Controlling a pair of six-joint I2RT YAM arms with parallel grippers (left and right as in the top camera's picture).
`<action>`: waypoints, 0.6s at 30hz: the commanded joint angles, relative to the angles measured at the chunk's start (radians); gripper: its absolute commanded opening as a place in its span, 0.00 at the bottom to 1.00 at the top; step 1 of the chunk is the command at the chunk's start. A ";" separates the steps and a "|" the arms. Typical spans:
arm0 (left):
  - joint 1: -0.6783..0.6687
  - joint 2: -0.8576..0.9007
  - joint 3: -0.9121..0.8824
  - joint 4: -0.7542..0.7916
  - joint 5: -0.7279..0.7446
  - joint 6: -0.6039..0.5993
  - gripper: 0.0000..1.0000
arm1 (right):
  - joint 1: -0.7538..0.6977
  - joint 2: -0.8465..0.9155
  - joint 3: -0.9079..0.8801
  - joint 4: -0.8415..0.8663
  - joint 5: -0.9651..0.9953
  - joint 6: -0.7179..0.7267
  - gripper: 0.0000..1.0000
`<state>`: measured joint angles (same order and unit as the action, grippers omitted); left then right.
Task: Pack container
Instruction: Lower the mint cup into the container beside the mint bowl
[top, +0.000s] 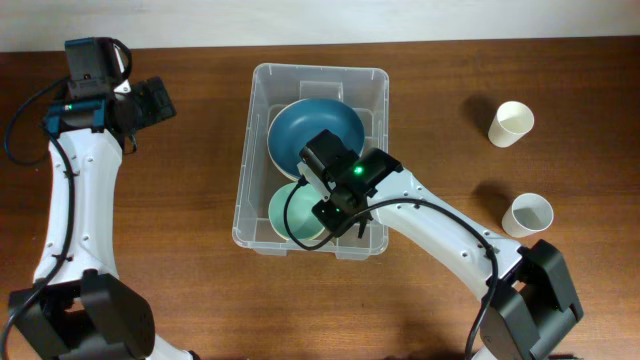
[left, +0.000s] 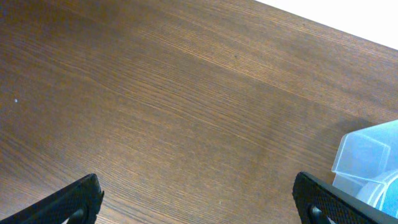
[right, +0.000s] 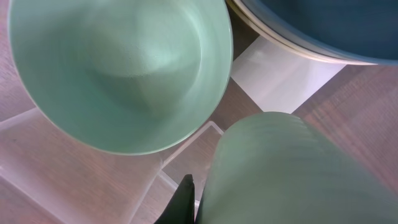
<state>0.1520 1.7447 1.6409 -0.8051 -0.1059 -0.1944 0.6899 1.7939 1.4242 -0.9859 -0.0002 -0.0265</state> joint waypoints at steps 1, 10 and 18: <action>0.002 -0.012 0.016 0.000 -0.004 0.002 1.00 | 0.003 -0.020 -0.007 0.003 0.009 0.010 0.04; 0.002 -0.012 0.016 0.000 -0.004 0.002 1.00 | 0.003 -0.020 -0.007 0.003 0.009 0.010 0.43; 0.002 -0.012 0.016 0.000 -0.004 0.002 1.00 | 0.003 -0.022 0.045 -0.004 0.009 0.009 0.42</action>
<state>0.1520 1.7447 1.6409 -0.8051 -0.1059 -0.1944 0.6899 1.7939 1.4250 -0.9867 0.0025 -0.0254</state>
